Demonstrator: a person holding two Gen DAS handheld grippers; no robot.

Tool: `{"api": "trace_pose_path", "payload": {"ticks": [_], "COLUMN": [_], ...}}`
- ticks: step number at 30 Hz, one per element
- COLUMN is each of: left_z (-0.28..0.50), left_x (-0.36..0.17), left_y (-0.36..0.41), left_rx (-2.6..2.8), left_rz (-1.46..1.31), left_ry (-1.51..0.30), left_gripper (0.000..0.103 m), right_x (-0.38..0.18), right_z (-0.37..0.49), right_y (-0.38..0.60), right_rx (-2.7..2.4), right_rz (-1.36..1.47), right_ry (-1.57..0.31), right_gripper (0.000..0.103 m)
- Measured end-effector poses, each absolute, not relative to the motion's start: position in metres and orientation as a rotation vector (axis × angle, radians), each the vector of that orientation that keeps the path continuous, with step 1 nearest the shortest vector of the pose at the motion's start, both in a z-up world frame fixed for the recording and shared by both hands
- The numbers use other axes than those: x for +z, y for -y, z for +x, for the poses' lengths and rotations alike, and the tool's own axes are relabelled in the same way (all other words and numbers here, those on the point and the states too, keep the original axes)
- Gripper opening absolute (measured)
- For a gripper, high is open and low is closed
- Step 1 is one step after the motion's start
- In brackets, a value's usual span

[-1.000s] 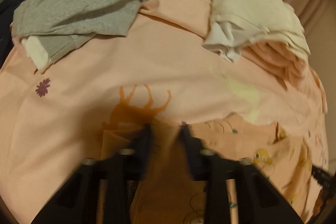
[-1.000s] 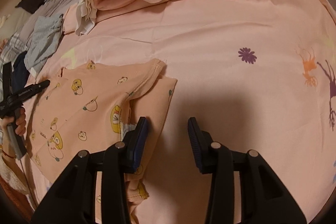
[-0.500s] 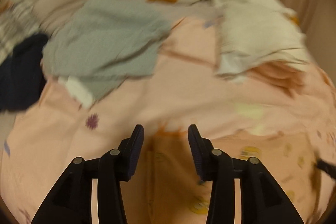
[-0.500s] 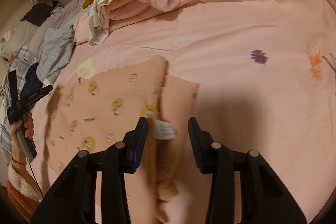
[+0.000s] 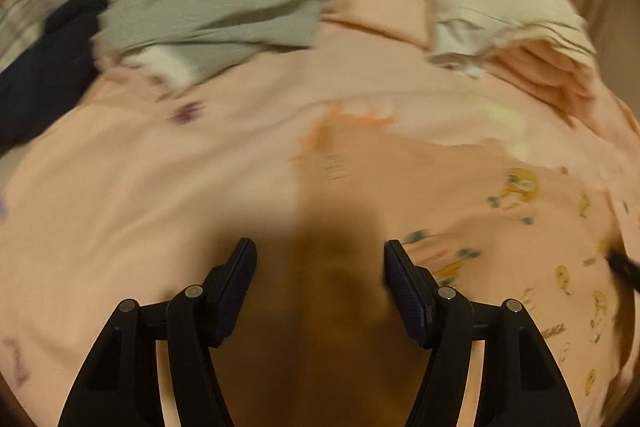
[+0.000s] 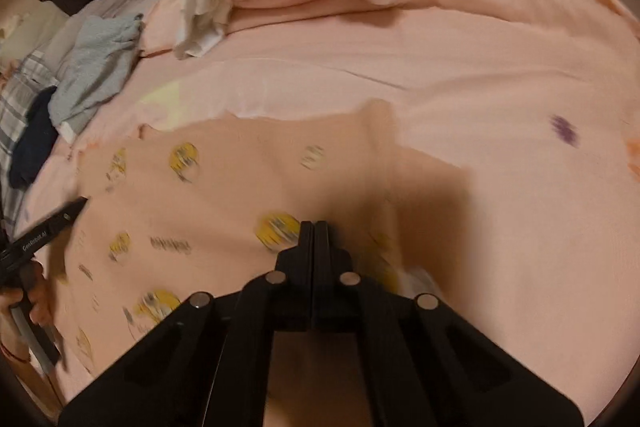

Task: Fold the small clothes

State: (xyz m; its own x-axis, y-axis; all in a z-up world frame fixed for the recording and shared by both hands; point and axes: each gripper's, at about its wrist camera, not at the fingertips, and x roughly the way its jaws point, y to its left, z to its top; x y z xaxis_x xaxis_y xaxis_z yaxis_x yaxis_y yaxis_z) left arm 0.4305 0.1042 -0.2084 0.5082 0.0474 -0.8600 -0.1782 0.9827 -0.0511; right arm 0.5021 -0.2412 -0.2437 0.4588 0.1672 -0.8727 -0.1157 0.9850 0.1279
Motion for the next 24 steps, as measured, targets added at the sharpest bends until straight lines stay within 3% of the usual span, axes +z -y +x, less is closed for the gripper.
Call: {"api": "trace_pose_path", "payload": {"ticks": [1, 5, 7, 8, 9, 12, 16, 18, 24], "left_z": [0.425, 0.368, 0.331, 0.318, 0.307, 0.288, 0.299, 0.307, 0.339], "left_x": [-0.201, -0.157, -0.145, -0.144, -0.146, -0.173, -0.225, -0.238, -0.244], "left_y": [-0.113, -0.135, -0.131, -0.126, -0.120, -0.100, -0.086, -0.088, -0.084], "left_rx": [0.173, -0.003, -0.055, -0.080, -0.118, -0.278, -0.300, -0.267, -0.240], "left_rz": [-0.179, -0.456, -0.551, -0.590, -0.636, -0.786, -0.986, -1.081, -1.221], "left_ry": [-1.046, -1.031, -0.975, -0.970, -0.971, -1.037, -1.109, -1.062, -0.901], "left_gripper": [0.067, 0.067, 0.079, 0.083, 0.086, 0.086, 0.086, 0.086, 0.086], "right_x": [-0.237, -0.205, -0.192, -0.190, -0.191, -0.218, -0.256, -0.270, -0.284], "right_z": [0.494, 0.451, 0.425, 0.411, 0.394, 0.357, 0.341, 0.344, 0.374], "right_y": [0.243, 0.264, 0.278, 0.285, 0.292, 0.288, 0.262, 0.257, 0.254], "right_rx": [0.151, 0.207, 0.234, 0.235, 0.244, 0.307, 0.283, 0.286, 0.263], "right_rz": [0.024, 0.132, 0.331, 0.437, 0.579, 0.867, 0.985, 1.059, 1.232], "right_ry": [-1.098, -1.133, -1.125, -1.123, -1.111, -1.158, -1.232, -1.192, -1.055], "right_gripper": [0.000, 0.017, 0.049, 0.076, 0.088, 0.089, 0.084, 0.079, 0.078]}}
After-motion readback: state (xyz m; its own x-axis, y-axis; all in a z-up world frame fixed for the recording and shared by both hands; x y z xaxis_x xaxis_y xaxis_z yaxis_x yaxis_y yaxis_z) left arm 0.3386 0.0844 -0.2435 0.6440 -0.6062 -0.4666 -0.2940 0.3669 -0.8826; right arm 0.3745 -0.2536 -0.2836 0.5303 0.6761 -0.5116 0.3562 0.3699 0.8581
